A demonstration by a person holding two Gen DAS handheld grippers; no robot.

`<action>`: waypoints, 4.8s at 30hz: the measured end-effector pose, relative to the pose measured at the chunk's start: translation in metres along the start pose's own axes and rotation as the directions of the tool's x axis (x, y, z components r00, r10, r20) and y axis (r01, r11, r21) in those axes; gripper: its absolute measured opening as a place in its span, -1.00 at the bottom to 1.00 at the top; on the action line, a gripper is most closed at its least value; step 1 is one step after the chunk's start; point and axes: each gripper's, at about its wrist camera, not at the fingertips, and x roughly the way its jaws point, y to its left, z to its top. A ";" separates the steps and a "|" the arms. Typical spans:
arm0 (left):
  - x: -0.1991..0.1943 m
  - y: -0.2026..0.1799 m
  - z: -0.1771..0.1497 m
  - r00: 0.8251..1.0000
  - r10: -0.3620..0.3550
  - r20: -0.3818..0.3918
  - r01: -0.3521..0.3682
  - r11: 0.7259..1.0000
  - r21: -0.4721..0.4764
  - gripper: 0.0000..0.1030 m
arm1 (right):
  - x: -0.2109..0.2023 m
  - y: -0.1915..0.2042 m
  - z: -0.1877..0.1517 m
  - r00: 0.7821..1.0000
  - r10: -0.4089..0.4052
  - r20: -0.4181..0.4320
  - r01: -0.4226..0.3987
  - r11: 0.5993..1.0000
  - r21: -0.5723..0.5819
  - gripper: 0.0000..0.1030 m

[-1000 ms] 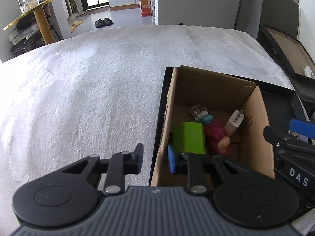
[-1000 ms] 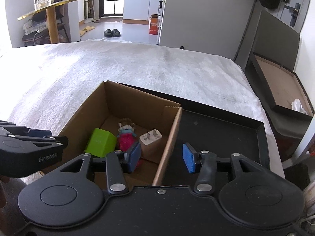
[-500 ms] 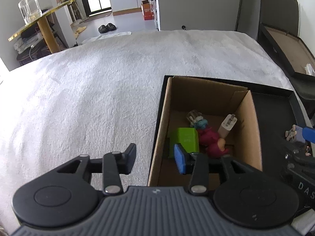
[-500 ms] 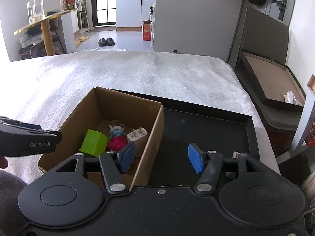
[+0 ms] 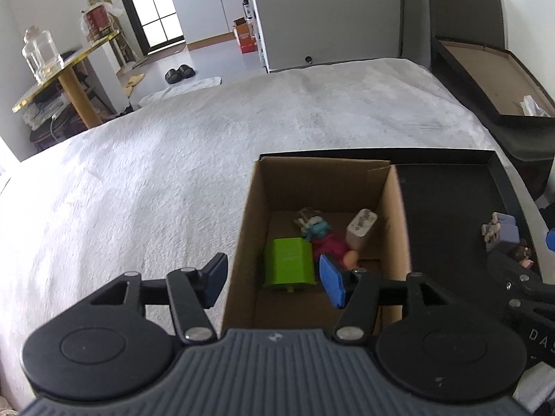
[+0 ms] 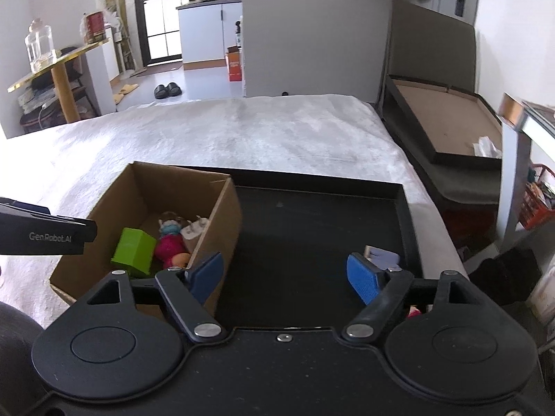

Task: Organize rigid objects
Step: 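Move the right tool back over the tray toward the brown-haired doll, then close the right gripper on the brown-haired doll and lift it, then carry the brown-haired doll with the right gripper over the box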

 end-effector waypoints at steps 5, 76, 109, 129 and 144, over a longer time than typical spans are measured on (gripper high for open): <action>-0.003 -0.020 0.004 1.000 0.005 0.006 -0.005 1.000 0.030 0.18 | -0.002 -0.020 -0.004 1.000 -0.007 0.003 0.007 1.000 0.028 0.53; 0.055 -0.157 -0.012 0.999 0.040 -0.018 -0.034 0.966 0.256 0.20 | 0.087 -0.115 -0.073 0.991 -0.008 -0.133 0.027 0.990 0.142 -0.19; 0.016 -0.119 -0.005 0.999 0.044 0.023 -0.048 0.978 0.202 0.20 | 0.038 -0.095 -0.051 0.994 0.002 -0.112 0.012 0.992 0.124 -0.19; -0.018 -0.041 -0.009 0.998 0.034 0.059 -0.039 0.995 0.092 0.20 | -0.006 -0.030 -0.012 0.999 -0.011 -0.038 0.010 1.000 -0.024 -0.19; -0.020 0.025 -0.014 0.998 0.015 0.064 -0.015 1.000 -0.003 0.20 | -0.016 0.025 0.011 1.000 -0.015 -0.013 0.013 0.994 -0.109 -0.19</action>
